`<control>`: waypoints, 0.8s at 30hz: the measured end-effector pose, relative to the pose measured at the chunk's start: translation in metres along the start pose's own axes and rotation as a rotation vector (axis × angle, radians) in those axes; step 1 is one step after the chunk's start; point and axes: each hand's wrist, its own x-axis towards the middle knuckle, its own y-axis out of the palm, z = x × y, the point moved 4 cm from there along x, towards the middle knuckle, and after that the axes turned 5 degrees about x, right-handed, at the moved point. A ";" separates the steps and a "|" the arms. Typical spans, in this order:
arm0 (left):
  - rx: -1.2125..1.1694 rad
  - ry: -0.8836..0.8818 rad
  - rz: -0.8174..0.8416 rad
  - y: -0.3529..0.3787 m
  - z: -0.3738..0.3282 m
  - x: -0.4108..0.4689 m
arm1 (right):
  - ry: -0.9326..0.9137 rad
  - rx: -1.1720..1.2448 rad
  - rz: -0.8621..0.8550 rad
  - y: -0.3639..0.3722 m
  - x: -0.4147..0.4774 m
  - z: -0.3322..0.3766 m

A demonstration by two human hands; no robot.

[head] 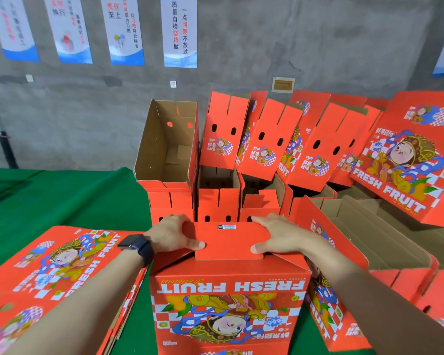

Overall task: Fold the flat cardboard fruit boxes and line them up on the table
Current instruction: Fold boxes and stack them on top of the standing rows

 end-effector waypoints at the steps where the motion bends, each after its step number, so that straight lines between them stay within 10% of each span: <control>1: 0.056 -0.014 -0.015 0.001 -0.001 -0.001 | 0.018 -0.066 -0.003 0.001 0.001 0.004; 13: 0.148 -0.035 -0.070 0.005 -0.004 0.002 | -0.001 -0.210 -0.113 0.020 0.005 0.001; 18: -0.172 -0.031 -0.088 0.001 0.007 0.004 | 0.016 -0.170 -0.161 0.025 0.005 -0.002; 24: -0.880 -0.207 -0.082 0.015 0.044 -0.022 | 0.191 0.640 -0.381 -0.005 0.004 -0.036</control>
